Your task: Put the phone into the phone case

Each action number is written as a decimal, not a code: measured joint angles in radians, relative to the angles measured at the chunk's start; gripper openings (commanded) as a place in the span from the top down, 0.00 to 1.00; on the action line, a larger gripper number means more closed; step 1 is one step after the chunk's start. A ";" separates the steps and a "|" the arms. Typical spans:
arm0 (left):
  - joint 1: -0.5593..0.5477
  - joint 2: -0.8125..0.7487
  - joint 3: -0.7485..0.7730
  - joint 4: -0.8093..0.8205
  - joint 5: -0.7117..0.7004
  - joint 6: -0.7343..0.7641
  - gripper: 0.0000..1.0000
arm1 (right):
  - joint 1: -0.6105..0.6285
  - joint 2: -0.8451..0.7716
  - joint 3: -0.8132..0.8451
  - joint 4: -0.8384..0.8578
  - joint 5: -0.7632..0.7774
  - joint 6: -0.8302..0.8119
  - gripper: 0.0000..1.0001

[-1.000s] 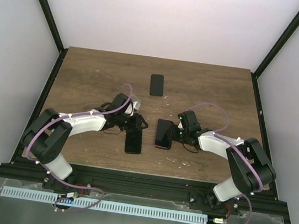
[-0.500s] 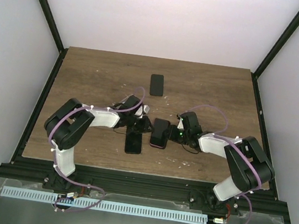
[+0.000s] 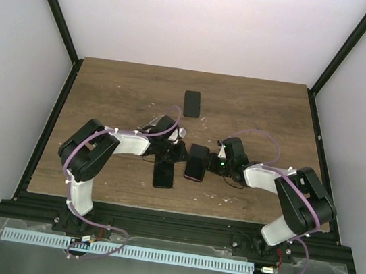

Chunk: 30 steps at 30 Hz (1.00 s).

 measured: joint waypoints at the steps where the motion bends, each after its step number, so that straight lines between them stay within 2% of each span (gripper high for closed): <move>1: -0.001 0.000 0.001 -0.002 -0.002 0.000 0.93 | 0.000 0.000 0.000 0.000 0.001 0.000 0.70; 8: -0.019 -0.016 0.009 -0.034 -0.039 0.021 0.85 | 0.002 -0.027 -0.006 -0.029 0.014 -0.001 0.69; 13: -0.031 -0.018 0.007 -0.042 -0.050 0.024 0.90 | 0.004 -0.033 -0.015 -0.025 0.016 0.000 0.69; 20: -0.029 -0.018 0.006 -0.041 -0.043 0.012 0.89 | -0.002 -0.022 -0.062 0.087 -0.013 0.016 0.69; 25: -0.029 -0.050 -0.039 -0.030 -0.060 -0.004 0.83 | -0.008 0.013 -0.062 0.153 -0.062 0.002 0.69; 30: -0.042 -0.114 -0.122 -0.020 -0.059 -0.014 0.74 | 0.016 0.002 -0.077 0.152 -0.091 -0.016 0.69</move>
